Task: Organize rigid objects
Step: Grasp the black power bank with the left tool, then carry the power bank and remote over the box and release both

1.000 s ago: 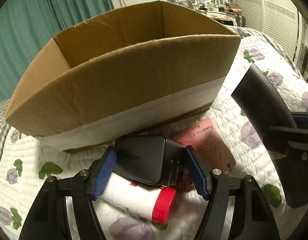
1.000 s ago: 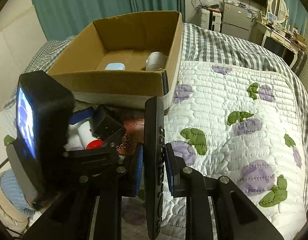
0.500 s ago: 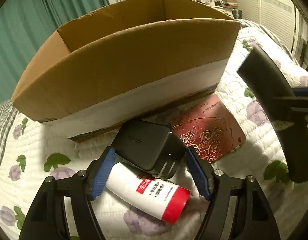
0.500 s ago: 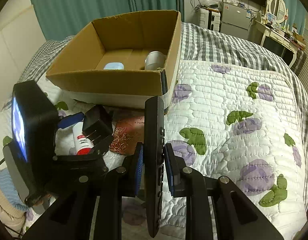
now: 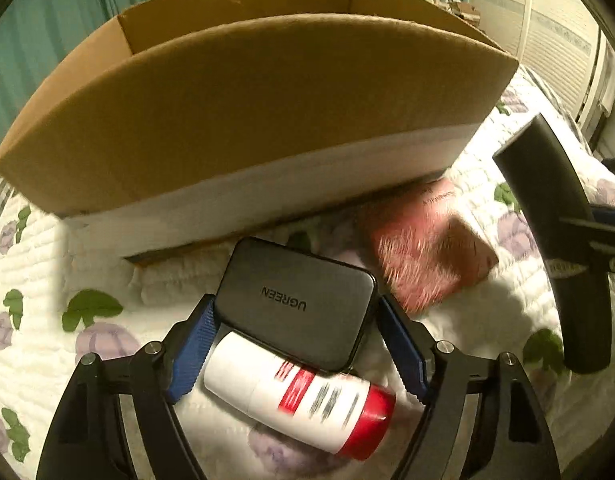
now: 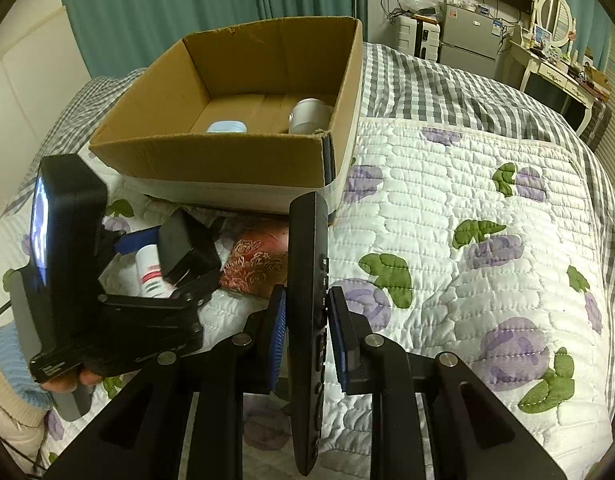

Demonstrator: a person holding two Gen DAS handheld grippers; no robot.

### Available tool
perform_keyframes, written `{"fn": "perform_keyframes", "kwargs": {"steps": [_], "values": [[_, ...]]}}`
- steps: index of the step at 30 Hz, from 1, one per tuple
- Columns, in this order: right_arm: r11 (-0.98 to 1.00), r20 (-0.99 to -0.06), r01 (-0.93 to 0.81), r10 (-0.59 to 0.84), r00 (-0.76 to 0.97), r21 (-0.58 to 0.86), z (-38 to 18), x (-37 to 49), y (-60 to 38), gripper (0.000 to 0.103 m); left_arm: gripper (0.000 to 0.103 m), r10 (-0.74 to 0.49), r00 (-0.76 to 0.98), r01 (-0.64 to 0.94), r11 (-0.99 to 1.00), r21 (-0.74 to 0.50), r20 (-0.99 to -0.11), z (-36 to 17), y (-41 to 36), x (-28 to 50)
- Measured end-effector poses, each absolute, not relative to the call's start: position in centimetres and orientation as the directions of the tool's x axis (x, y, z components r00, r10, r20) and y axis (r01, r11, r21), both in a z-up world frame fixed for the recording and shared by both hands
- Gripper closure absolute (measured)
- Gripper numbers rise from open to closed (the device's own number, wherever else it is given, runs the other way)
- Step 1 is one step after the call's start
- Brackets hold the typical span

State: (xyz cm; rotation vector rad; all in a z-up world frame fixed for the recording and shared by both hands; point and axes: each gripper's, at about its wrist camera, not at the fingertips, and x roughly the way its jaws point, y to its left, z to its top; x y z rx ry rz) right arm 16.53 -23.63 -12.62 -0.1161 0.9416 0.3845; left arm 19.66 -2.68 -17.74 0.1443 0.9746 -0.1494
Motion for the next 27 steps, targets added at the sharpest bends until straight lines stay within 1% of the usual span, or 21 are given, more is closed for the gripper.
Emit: {"fn": "perform_keyframes", "kwargs": {"steps": [5,6,13,18,23,27], "values": [[0.923,-0.791,-0.379,0.28,0.543,0.067,-12.2,16.2,-23.5,0.083,0.026,-0.094,0.541,0.196,0.981,0.016,-0.836,-17.0,-2.1,19.0],[0.921,-0.786,-0.383,0.285,0.549,0.067,-12.0,16.1,-23.5,0.083,0.028,-0.102,0.543,0.196,0.98,0.009,-0.833,-16.8,-1.9,18.8],[0.915,-0.756,-0.398,0.308,0.577,0.069,-10.6,15.3,-23.1,0.083,0.034,-0.149,0.577,0.22,0.975,-0.023,-0.803,-14.3,-3.3,16.2],[0.92,-0.74,-0.386,0.306,0.599,0.068,-9.6,14.9,-23.3,0.084,0.034,-0.176,0.597,0.222,0.974,-0.05,-0.783,-12.4,-2.4,14.6],[0.92,-0.728,-0.387,0.309,0.613,0.065,-8.7,14.2,-23.1,0.084,0.034,-0.175,0.601,0.2,0.978,-0.065,-0.78,-11.0,-2.1,14.1],[0.916,-0.704,-0.397,0.318,0.635,0.056,-6.8,13.7,-22.9,0.084,0.034,-0.173,0.639,0.196,0.979,-0.06,-0.75,-8.5,-1.9,13.6]]}}
